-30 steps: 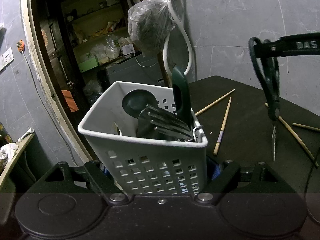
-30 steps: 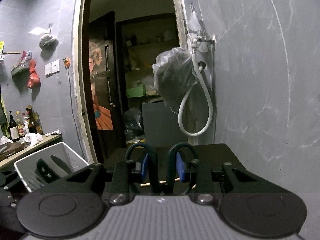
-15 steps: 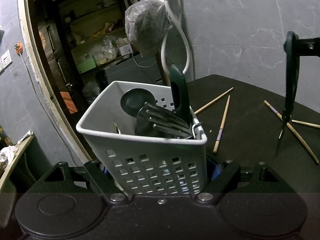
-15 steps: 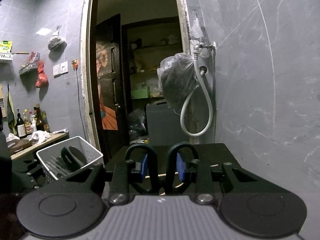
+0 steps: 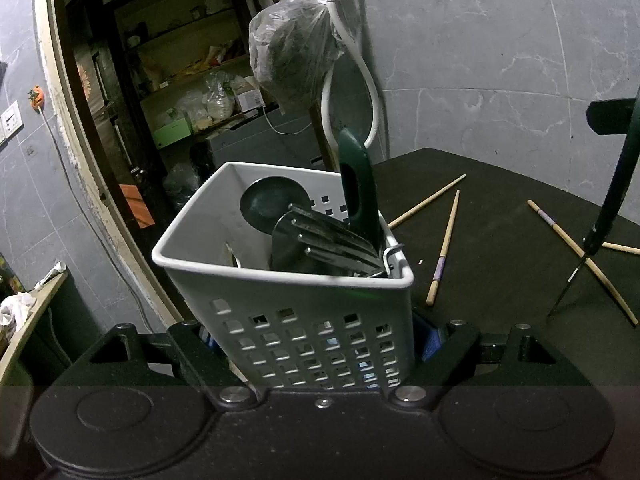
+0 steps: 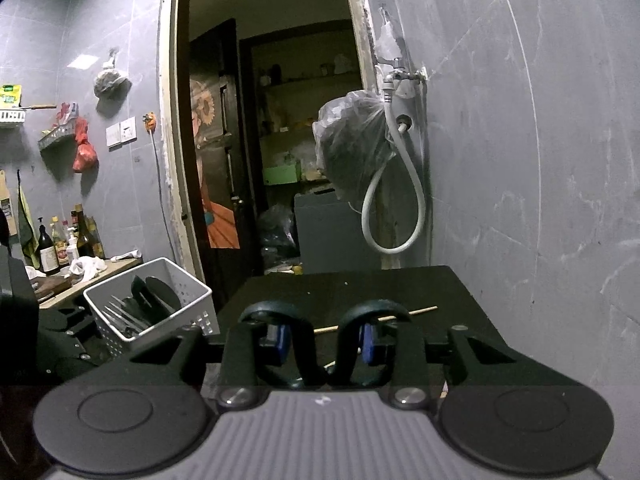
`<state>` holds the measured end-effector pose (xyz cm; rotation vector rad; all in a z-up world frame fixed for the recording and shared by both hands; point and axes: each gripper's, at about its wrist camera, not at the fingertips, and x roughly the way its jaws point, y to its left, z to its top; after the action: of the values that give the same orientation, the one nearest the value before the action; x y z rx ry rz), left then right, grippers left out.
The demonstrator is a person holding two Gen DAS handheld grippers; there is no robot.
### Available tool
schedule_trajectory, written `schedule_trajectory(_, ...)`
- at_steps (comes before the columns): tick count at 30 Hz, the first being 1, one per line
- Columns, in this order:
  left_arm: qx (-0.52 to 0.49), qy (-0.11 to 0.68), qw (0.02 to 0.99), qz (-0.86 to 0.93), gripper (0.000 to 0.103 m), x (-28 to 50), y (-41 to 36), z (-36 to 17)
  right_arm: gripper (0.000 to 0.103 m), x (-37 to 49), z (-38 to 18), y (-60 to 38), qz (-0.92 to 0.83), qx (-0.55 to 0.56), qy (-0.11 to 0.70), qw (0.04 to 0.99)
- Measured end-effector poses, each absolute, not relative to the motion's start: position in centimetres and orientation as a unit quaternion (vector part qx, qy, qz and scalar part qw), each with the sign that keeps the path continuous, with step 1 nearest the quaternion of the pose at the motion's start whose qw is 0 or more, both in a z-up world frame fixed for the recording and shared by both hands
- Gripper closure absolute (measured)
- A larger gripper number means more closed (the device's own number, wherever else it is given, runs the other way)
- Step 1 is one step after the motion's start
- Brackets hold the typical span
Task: Organize utensils
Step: 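Lift the scissors with the right tool and carry them toward the basket, then lower the scissors into the white basket and open the right tool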
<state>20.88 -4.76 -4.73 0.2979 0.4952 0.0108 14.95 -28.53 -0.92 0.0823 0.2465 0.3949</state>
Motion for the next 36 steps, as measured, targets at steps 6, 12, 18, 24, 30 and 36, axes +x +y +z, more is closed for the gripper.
schedule_trajectory(6,0.146,0.244,0.959,0.005,0.017,20.9,-4.7,-4.8,0.064,15.6,-0.6,-28.1,0.204,0.049,0.118,0.971)
schedule_trajectory(12,0.140,0.242,0.960,0.005,0.017,20.9,-4.6,-4.8,0.064,16.8,0.7,-27.5,0.213,0.055,0.103,0.970)
schedule_trajectory(18,0.136,0.239,0.962,0.005,0.017,21.0,-4.5,-4.8,0.063,18.9,3.7,-26.7,0.231,0.076,0.073,0.967)
schedule_trajectory(24,0.129,0.237,0.963,0.005,0.017,20.8,-4.3,-4.9,0.063,22.0,9.3,-24.8,0.290,0.093,0.037,0.952)
schedule_trajectory(30,0.128,0.236,0.963,0.008,0.017,20.8,-4.4,-5.0,0.062,25.7,13.7,-21.9,0.362,0.123,0.014,0.924)
schedule_trajectory(36,0.128,0.231,0.964,0.014,0.017,20.7,-4.6,-5.2,0.062,27.8,13.8,-18.5,0.397,0.104,0.039,0.911)
